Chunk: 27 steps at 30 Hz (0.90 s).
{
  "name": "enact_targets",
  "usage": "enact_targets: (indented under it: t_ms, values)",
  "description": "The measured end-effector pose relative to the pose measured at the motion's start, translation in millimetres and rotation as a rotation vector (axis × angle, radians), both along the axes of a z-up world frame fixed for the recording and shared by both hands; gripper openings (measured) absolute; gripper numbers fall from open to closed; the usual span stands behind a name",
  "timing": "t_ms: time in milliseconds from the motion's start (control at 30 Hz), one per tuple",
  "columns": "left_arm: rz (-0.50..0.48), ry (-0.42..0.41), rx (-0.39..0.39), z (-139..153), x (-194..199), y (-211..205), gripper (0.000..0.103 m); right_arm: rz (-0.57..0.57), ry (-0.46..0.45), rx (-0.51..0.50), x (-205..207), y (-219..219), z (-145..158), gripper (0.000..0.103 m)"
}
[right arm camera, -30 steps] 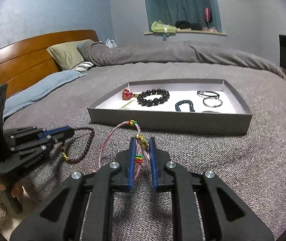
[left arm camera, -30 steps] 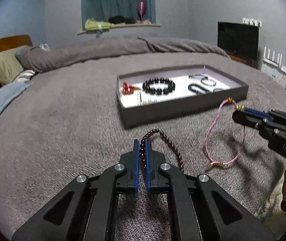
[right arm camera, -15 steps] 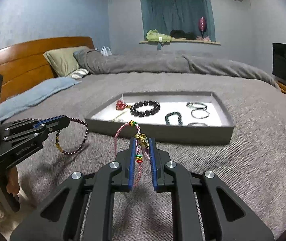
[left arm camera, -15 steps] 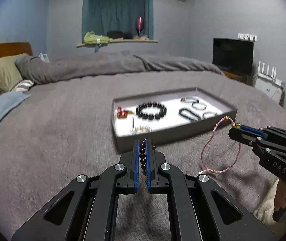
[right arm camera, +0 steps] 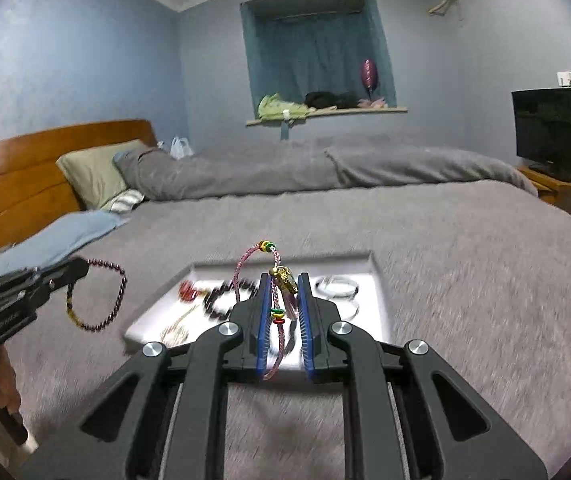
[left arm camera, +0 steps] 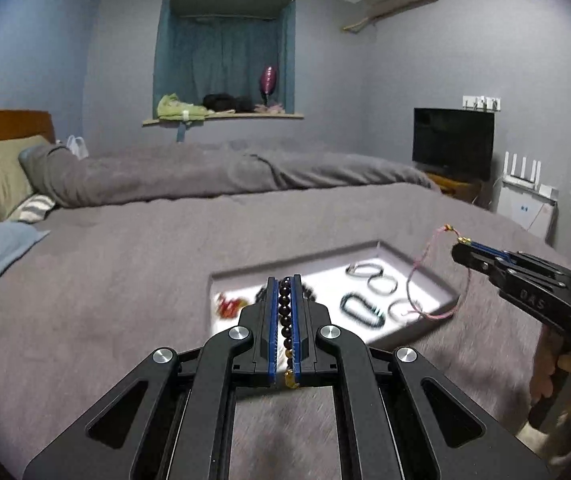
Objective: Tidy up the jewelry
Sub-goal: 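Carry both bracelets over the tray and lower them inside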
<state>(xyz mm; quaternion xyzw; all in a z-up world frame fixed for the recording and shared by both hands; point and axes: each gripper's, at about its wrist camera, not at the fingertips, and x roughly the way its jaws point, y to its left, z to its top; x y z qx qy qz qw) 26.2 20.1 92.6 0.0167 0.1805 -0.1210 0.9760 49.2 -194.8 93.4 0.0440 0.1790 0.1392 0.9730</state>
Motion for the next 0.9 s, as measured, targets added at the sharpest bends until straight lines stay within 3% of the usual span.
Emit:
enact_targets:
  t_ms: [300,600,900]
  values:
    - [-0.104,0.076,-0.046,-3,65,-38,0.006,-0.002,0.024,0.027,75,7,19,0.013]
    - [-0.151,0.304,-0.078,-65,113,-42,0.006,0.021,0.173,-0.071,133,36,-23,0.013]
    - [-0.113,0.395,-0.064,-90,126,-27,0.006,0.009,0.279,-0.116,151,42,-45,0.013]
